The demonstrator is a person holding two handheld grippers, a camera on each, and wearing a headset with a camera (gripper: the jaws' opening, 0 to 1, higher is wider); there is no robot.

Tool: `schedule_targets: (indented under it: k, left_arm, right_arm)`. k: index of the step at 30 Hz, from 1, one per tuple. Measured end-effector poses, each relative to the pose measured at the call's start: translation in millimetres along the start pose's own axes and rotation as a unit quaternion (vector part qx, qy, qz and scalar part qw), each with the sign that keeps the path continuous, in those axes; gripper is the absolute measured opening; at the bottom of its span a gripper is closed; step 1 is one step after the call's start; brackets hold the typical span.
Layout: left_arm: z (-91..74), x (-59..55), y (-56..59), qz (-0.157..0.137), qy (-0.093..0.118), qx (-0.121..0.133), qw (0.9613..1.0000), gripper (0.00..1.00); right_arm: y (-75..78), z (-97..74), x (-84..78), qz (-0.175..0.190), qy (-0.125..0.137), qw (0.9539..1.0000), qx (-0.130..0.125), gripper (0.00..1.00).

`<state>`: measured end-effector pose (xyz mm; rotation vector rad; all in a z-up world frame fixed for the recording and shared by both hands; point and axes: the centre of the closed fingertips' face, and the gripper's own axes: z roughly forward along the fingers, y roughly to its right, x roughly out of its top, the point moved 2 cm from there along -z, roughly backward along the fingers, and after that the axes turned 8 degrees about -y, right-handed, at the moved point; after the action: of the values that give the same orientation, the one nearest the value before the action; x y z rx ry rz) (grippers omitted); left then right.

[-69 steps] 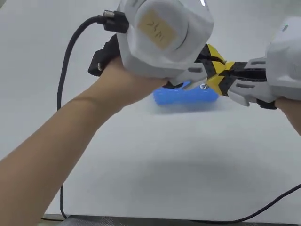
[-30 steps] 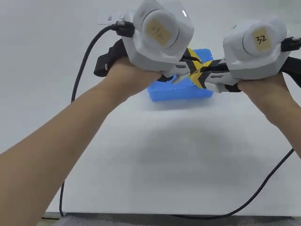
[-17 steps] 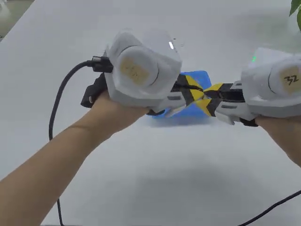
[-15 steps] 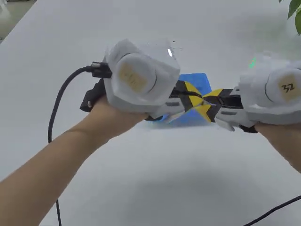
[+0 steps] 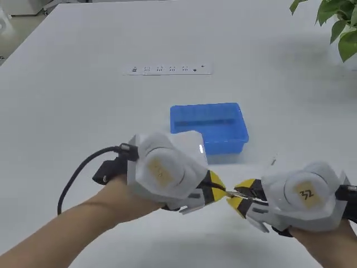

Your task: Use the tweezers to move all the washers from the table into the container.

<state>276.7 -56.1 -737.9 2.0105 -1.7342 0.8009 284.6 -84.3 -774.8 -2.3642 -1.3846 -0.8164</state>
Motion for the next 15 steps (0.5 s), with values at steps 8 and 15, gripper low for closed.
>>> schedule_targets:
  k: [8, 15]
  left_arm:
    - [13.7, -41.5, -1.6, 0.002, -0.063, -0.007, 0.9980, 0.00]
    - [22.5, -77.7, -4.1, -0.009, -0.133, -0.023, 0.9909, 0.00]
  right_arm:
    - [-9.1, -26.7, 7.3, 0.055, 0.031, 0.9978, 0.021, 0.20]
    - [-17.0, -58.2, -1.4, 0.098, 0.060, 0.9933, -0.013, 0.30]
